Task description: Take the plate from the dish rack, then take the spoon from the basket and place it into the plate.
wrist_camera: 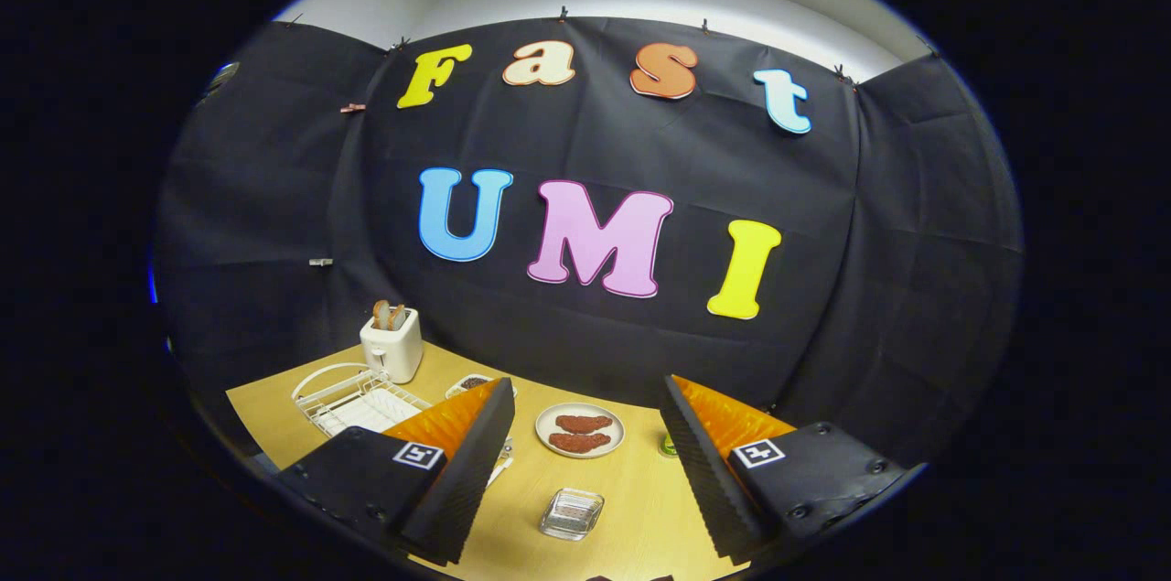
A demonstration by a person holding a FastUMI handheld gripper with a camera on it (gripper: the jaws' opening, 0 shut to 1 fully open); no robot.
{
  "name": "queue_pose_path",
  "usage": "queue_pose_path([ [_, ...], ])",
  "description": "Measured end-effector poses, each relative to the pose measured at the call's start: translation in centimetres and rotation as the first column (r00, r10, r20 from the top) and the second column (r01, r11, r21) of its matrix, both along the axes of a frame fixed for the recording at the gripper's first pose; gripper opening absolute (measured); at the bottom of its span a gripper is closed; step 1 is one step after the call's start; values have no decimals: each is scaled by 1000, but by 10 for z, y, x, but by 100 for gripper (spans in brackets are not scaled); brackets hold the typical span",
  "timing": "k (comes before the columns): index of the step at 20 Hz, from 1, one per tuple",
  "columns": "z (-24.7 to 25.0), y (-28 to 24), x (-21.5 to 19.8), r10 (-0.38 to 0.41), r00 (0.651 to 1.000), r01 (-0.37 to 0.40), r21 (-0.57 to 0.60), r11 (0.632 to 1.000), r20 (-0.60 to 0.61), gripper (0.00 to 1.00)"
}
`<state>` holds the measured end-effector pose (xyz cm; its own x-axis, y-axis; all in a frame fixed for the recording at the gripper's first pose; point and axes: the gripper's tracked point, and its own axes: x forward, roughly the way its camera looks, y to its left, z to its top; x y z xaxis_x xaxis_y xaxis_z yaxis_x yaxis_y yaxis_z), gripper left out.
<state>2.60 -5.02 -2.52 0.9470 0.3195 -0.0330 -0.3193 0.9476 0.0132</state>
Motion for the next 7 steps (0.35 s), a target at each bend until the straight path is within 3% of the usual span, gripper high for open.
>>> queue_pose_path([
  [7,-3,-29,7,-27,1000,27,25,999,-15,98],
])
